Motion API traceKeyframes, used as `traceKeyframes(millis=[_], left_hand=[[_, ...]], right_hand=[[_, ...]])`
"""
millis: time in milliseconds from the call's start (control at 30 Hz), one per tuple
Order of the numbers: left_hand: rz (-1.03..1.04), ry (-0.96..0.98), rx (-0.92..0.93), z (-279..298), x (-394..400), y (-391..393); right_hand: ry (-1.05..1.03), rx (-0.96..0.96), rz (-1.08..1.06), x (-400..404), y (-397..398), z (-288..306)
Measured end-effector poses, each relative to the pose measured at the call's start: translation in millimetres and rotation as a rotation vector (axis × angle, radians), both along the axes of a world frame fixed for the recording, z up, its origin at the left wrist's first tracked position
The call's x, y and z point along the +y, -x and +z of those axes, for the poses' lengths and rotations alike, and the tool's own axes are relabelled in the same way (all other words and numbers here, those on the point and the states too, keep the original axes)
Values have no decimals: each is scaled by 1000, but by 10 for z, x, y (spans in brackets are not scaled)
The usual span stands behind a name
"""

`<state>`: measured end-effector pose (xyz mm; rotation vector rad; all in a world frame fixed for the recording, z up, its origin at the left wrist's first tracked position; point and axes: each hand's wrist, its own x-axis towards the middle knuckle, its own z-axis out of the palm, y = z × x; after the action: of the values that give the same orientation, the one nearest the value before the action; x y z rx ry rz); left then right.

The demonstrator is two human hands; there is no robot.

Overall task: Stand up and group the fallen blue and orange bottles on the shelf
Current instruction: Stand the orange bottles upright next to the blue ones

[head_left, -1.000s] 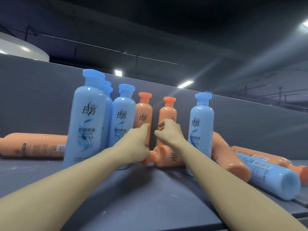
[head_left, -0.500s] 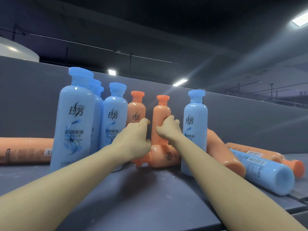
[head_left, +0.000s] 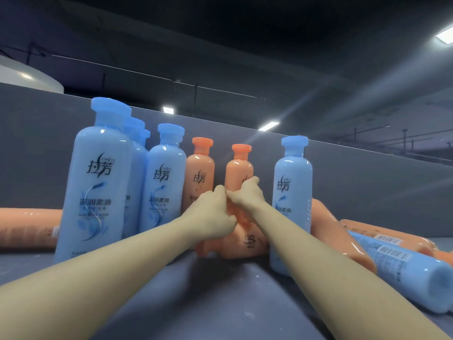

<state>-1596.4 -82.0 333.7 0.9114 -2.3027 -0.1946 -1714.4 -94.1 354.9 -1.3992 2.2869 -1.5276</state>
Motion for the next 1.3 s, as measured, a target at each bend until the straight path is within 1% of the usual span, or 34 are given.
traceKeyframes(millis=[167, 333, 733, 1000, 1300], left_hand=[[12, -21, -22, -34, -23, -13], [8, -22, -37, -76, -32, -60], [7, -31, -77, -112, -60, -63], [17, -34, -125, -116, -26, -55], [17, -39, -125, -141, 23, -90]], right_hand=[[25, 80, -3, 31, -16, -24], [29, 76, 30, 19, -133, -27], [50, 71, 12, 14, -219, -42], [67, 32, 18, 18, -239, -38], [2, 104, 53, 72, -212, -62]])
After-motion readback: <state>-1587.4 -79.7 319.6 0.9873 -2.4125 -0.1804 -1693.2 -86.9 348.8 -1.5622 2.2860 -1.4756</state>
